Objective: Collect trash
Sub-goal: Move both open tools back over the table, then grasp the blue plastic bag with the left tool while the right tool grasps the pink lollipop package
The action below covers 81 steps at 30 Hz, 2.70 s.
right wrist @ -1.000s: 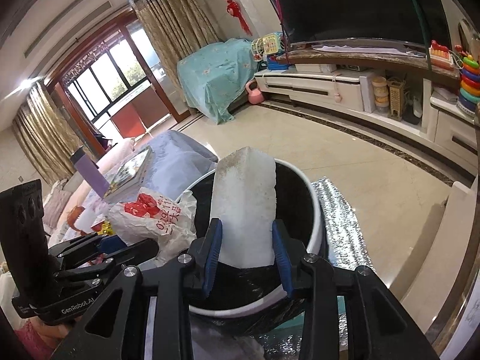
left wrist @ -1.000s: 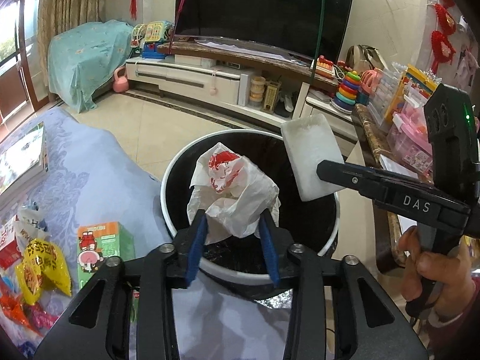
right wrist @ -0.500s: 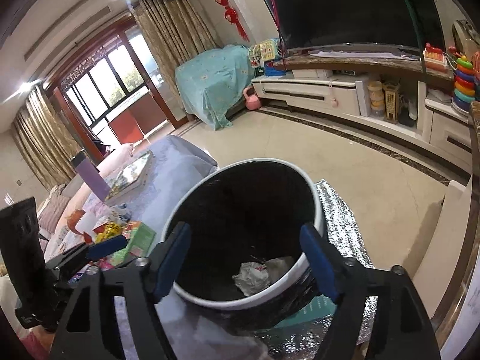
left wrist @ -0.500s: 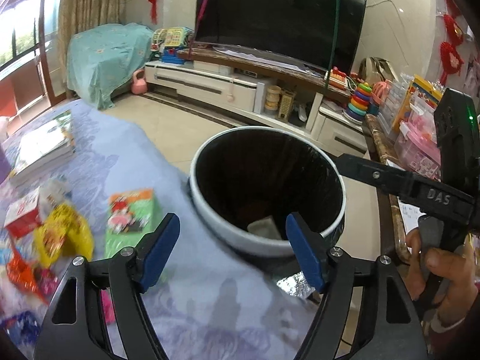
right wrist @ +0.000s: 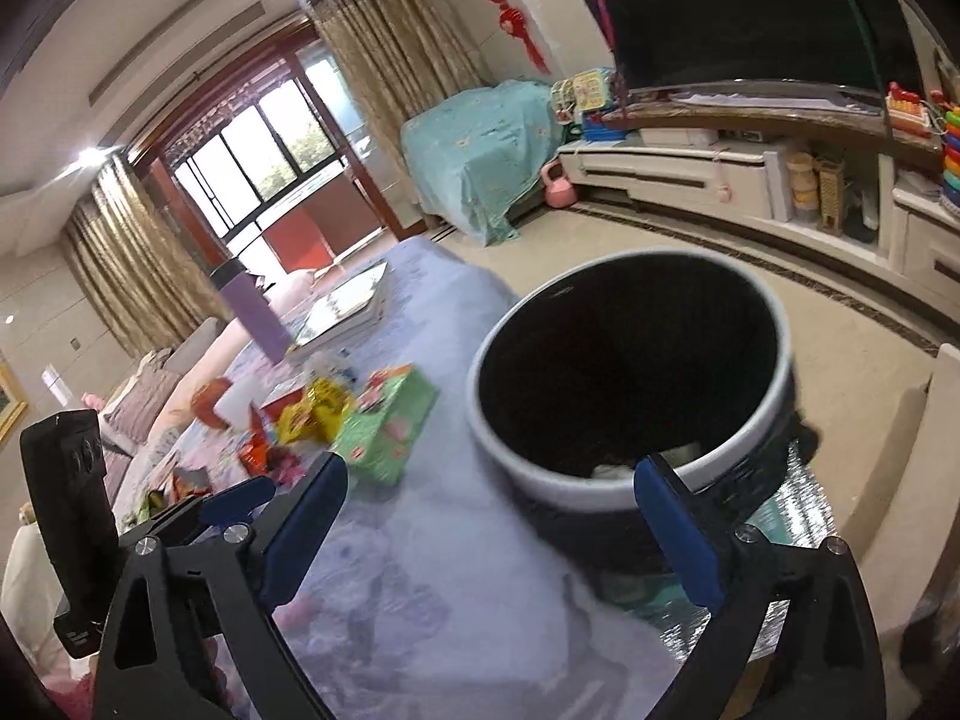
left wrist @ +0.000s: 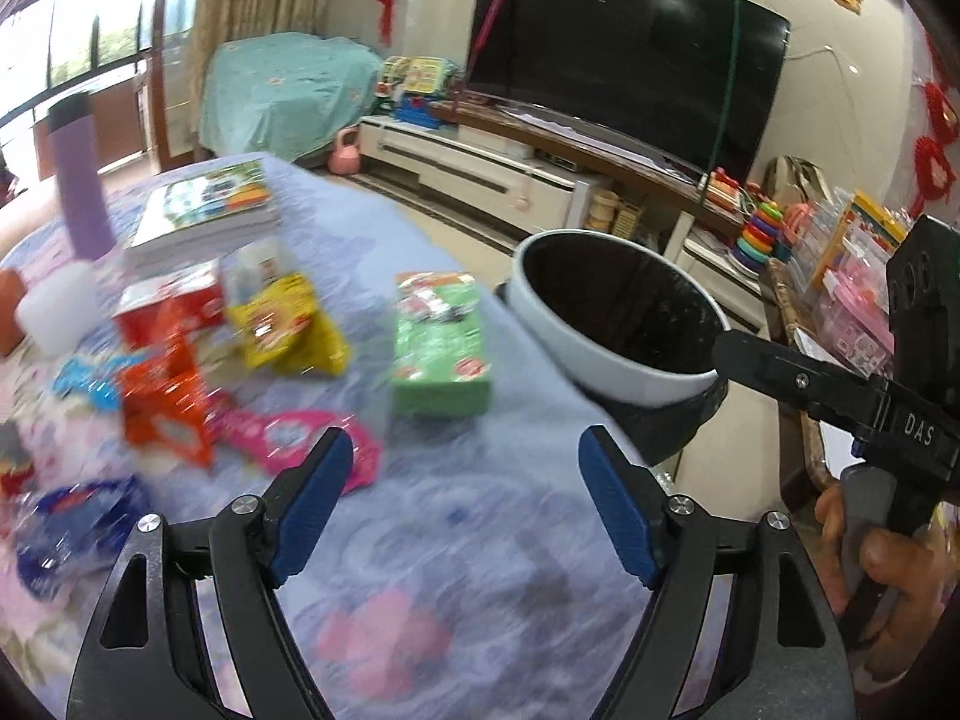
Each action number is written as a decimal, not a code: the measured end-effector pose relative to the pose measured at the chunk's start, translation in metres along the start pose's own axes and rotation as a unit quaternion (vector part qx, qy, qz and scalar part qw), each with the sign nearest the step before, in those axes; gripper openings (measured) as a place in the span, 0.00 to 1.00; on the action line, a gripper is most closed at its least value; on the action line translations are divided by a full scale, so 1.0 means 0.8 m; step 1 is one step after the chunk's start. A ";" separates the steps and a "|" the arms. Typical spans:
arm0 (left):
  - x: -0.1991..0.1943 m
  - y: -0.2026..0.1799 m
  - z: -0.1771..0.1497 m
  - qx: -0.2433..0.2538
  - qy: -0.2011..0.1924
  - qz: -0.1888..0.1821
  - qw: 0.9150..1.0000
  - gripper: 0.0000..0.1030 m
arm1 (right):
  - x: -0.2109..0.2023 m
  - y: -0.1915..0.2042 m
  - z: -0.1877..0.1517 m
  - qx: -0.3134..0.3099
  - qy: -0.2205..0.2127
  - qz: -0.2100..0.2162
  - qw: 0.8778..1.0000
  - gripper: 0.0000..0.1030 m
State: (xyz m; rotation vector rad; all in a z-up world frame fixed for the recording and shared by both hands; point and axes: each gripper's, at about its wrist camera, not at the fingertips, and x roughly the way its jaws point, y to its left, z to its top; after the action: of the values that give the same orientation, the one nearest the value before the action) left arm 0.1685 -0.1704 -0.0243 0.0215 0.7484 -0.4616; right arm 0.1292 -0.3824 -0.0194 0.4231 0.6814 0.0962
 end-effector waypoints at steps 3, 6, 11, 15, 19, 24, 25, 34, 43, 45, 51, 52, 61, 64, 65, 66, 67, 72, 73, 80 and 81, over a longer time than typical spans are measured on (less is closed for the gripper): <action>-0.013 0.019 -0.011 -0.014 -0.004 0.007 1.000 0.81 | 0.006 0.016 -0.010 -0.008 0.006 0.007 1.000 0.98; -0.028 0.039 -0.022 -0.028 -0.009 0.018 0.999 0.81 | 0.014 0.036 -0.020 -0.022 0.016 0.014 1.000 0.98; -0.052 0.065 -0.037 -0.045 -0.019 0.032 0.998 0.81 | 0.023 0.062 -0.033 -0.043 0.022 0.020 0.999 0.98; -0.068 0.084 -0.051 -0.054 -0.025 0.044 0.997 0.81 | 0.033 0.080 -0.040 -0.051 0.031 0.024 0.998 0.98; -0.084 0.103 -0.065 -0.070 -0.029 0.056 0.996 0.81 | 0.039 0.100 -0.046 -0.064 0.034 0.032 0.997 0.98; -0.097 0.123 -0.076 -0.083 -0.030 0.073 0.993 0.81 | 0.048 0.121 -0.055 -0.083 0.043 0.042 0.995 0.98; -0.099 0.125 -0.078 -0.084 -0.030 0.075 0.993 0.81 | 0.051 0.125 -0.056 -0.089 0.046 0.046 0.994 0.98; -0.113 0.168 -0.092 -0.100 -0.024 0.105 0.989 0.81 | 0.079 0.155 -0.066 -0.138 0.078 0.067 0.985 0.97; -0.096 0.208 -0.081 -0.101 -0.002 0.112 0.988 0.82 | 0.127 0.172 -0.067 -0.177 0.106 0.061 0.977 0.95; -0.089 0.214 -0.077 -0.108 0.002 0.107 0.988 0.82 | 0.136 0.175 -0.064 -0.186 0.108 0.058 0.975 0.95; -0.065 0.226 -0.068 -0.120 0.008 0.100 0.988 0.82 | 0.159 0.177 -0.057 -0.203 0.121 0.047 0.970 0.89; -0.062 0.227 -0.067 -0.121 0.009 0.098 0.988 0.81 | 0.162 0.178 -0.056 -0.208 0.123 0.044 0.969 0.87; -0.045 0.224 -0.071 -0.111 0.033 0.077 0.990 0.30 | 0.164 0.168 -0.059 -0.204 0.135 0.033 0.969 0.44; -0.051 0.221 -0.074 -0.111 0.025 0.074 0.991 0.26 | 0.152 0.161 -0.062 -0.192 0.131 0.044 0.972 0.44; -0.055 0.219 -0.076 -0.111 0.023 0.073 0.991 0.26 | 0.147 0.160 -0.062 -0.188 0.130 0.046 0.973 0.44; -0.056 0.218 -0.076 -0.111 0.022 0.072 0.991 0.26 | 0.142 0.157 -0.063 -0.183 0.128 0.049 0.973 0.44; -0.058 0.215 -0.077 -0.111 0.021 0.070 0.991 0.26 | 0.137 0.155 -0.064 -0.179 0.126 0.052 0.974 0.44; -0.069 0.198 -0.082 -0.104 0.016 0.060 0.993 0.25 | 0.113 0.144 -0.072 -0.159 0.123 0.062 0.978 0.44; -0.070 0.194 -0.081 -0.102 0.015 0.058 0.993 0.25 | 0.108 0.141 -0.073 -0.153 0.121 0.062 0.979 0.44; -0.076 0.157 -0.072 -0.078 0.005 0.035 0.996 0.24 | 0.071 0.119 -0.074 -0.126 0.100 0.054 0.986 0.44; -0.075 0.152 -0.070 -0.075 0.005 0.032 0.997 0.24 | 0.066 0.115 -0.073 -0.123 0.097 0.052 0.986 0.44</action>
State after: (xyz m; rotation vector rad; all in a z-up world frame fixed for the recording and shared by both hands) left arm 0.1438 -0.0267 -0.0431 -0.0920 0.7876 -0.3433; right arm 0.1385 -0.2662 -0.0533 0.2124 0.8285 0.3211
